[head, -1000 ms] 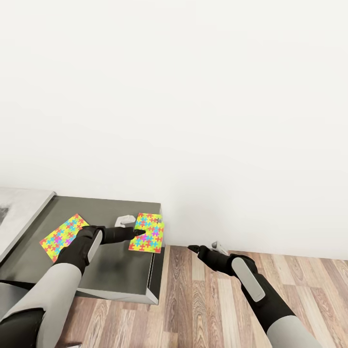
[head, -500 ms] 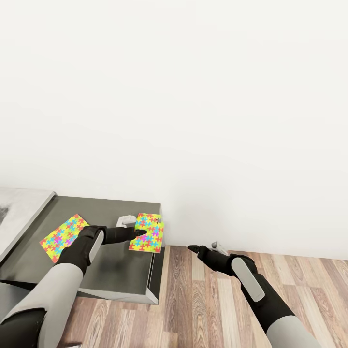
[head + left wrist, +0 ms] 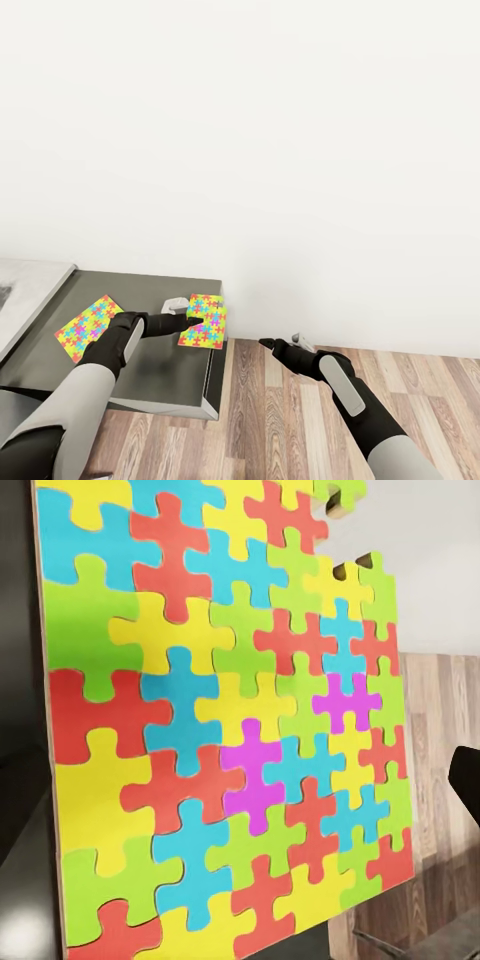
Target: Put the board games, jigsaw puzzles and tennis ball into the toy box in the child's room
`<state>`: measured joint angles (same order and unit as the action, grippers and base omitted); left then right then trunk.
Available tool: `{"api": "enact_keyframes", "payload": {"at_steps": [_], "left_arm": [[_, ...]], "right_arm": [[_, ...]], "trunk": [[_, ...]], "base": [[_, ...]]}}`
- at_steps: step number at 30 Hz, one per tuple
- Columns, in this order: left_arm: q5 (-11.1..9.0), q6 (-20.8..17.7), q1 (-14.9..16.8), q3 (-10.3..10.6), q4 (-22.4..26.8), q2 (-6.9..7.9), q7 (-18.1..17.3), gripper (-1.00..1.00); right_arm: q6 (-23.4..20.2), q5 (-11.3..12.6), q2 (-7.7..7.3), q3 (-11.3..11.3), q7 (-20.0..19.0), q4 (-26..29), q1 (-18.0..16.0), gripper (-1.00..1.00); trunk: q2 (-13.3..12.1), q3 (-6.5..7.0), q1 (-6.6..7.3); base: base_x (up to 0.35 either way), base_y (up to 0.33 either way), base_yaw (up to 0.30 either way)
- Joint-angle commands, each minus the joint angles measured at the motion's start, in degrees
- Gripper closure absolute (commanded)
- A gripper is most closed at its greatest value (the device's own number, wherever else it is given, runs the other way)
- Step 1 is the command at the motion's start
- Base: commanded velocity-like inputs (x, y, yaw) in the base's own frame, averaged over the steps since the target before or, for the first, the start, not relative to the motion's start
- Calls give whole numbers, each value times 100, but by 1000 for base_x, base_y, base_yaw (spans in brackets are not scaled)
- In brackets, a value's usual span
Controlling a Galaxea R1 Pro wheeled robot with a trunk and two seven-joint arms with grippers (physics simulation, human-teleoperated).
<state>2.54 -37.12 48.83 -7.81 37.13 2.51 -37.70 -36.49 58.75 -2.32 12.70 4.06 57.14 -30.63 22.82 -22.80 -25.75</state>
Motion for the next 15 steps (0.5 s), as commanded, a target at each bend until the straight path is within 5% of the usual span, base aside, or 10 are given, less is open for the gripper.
{"api": "enact_keyframes", "payload": {"at_steps": [1,15], "left_arm": [[27,-41,4,-25,5,-4,-36,-100],[24,-41,-5,-26,6,-4,-43,-100]], "right_arm": [[-5,50,-6,17,43,8,-4,-100],[0,49,-5,21,43,8,-4,-100]], "trunk": [[10,-9,-3],[10,-9,-3]], "base": [[0,0,0],[0,0,0]]}}
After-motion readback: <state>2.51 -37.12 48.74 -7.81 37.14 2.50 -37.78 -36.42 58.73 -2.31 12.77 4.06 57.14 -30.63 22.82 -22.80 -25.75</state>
